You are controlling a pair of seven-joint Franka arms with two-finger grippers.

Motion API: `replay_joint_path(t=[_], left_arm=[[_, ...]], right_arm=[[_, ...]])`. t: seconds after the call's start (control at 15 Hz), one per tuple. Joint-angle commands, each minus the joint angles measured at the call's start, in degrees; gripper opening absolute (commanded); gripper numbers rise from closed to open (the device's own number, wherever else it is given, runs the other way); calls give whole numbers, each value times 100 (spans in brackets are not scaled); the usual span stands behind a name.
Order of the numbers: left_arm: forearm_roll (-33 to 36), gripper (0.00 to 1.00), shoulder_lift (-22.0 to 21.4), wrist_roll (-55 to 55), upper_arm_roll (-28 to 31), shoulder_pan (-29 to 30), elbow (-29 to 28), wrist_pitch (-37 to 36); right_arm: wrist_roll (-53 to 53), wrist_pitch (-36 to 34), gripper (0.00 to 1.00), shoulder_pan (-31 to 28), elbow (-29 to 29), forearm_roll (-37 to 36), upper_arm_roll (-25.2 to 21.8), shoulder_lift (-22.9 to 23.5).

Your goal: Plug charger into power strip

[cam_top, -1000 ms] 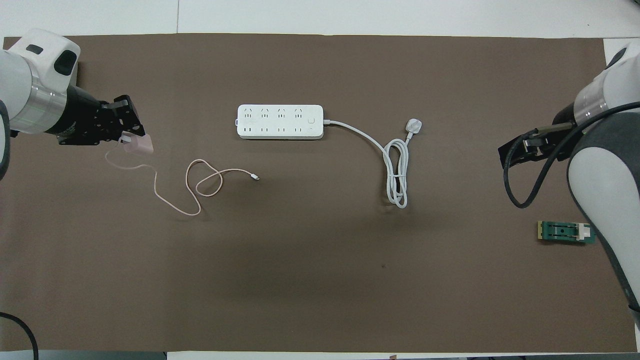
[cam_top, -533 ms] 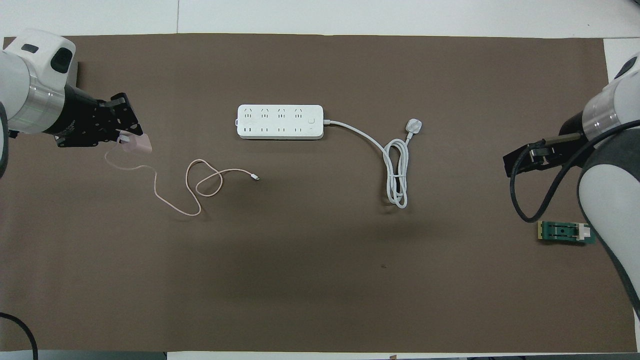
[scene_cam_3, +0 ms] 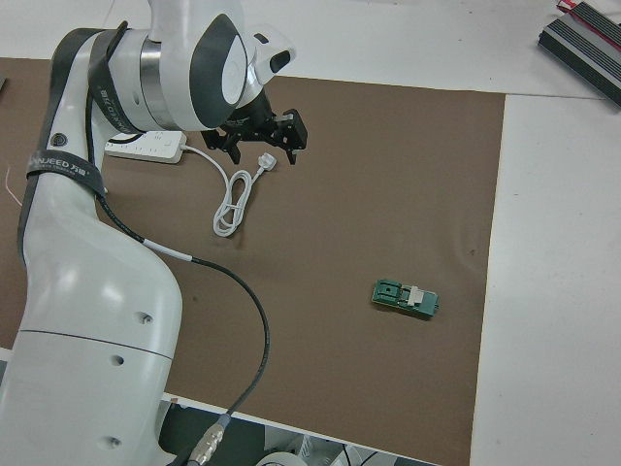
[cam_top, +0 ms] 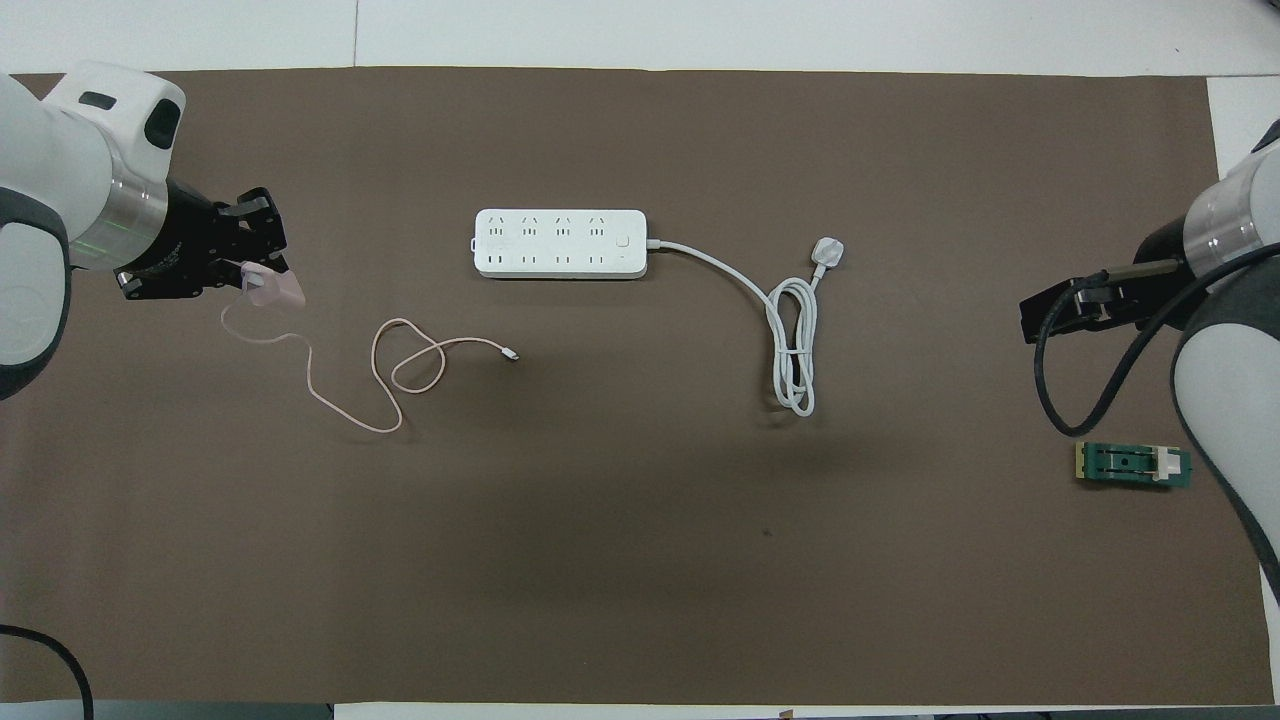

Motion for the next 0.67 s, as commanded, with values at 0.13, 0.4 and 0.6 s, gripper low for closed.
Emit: replay_joint_path(t=[0.13,0.4,0.6], left_arm=[[50,0,-66,-1078,32,-69,-42,-131],[-134,0,267,-2536,41,-78,72,-78],[-143,0,898,-3801,32,-218,773,-61]], right_arm=[[-43,69,100,-252,-125,-16,56,-110],[-43,69,100,-324,-125,-8,47,-110],[-43,148,100,-324,-98,-8,-14,-75]])
